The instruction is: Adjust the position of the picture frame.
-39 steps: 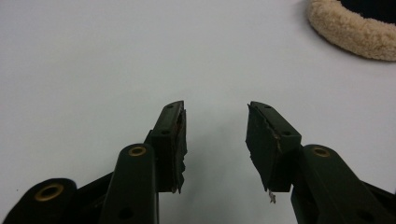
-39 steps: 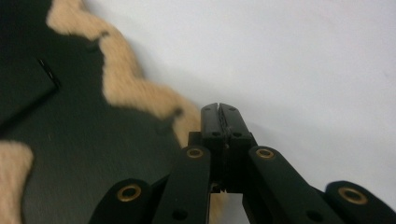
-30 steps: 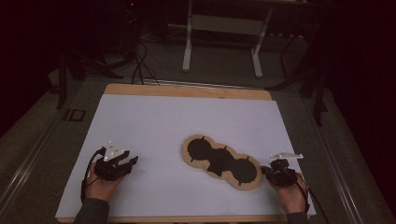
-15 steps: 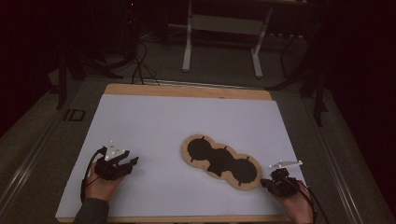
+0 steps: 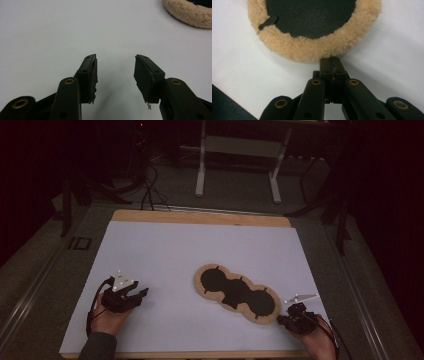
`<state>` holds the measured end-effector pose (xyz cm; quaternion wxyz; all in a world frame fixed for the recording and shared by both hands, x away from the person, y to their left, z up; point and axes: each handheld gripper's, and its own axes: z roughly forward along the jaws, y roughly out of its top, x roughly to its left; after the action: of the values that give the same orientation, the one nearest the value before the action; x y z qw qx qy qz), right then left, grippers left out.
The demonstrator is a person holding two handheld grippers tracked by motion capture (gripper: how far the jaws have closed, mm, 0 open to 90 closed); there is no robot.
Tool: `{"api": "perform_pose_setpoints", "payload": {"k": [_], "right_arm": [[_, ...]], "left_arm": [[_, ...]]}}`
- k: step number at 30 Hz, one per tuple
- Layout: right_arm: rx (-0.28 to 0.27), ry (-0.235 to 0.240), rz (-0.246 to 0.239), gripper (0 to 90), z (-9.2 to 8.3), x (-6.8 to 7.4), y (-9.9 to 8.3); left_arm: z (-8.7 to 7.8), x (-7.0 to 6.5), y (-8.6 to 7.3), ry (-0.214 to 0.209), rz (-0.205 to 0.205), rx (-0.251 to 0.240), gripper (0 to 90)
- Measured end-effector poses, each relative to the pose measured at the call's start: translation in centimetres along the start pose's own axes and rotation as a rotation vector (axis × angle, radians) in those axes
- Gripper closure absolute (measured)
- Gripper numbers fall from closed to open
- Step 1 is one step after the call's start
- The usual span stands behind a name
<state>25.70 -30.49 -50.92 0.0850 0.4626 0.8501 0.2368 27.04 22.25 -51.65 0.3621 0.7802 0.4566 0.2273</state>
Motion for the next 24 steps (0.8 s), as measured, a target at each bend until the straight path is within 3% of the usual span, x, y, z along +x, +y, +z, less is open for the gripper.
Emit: {"api": "perform_pose_setpoints", "payload": {"k": [13, 24], "right_arm": [[-0.041, -0.066, 0.055, 89.8, 0.8, -0.3, 0.8], [-0.038, -0.099, 0.078, 89.8, 1.7, -1.0, 2.1]], "left_arm": [[0.4, -0.2, 0.0, 0.016, 0.008, 0.022, 52.1], [0.4, -0.1, 0.0, -0.015, -0.030, 0.010, 52.1]]}}
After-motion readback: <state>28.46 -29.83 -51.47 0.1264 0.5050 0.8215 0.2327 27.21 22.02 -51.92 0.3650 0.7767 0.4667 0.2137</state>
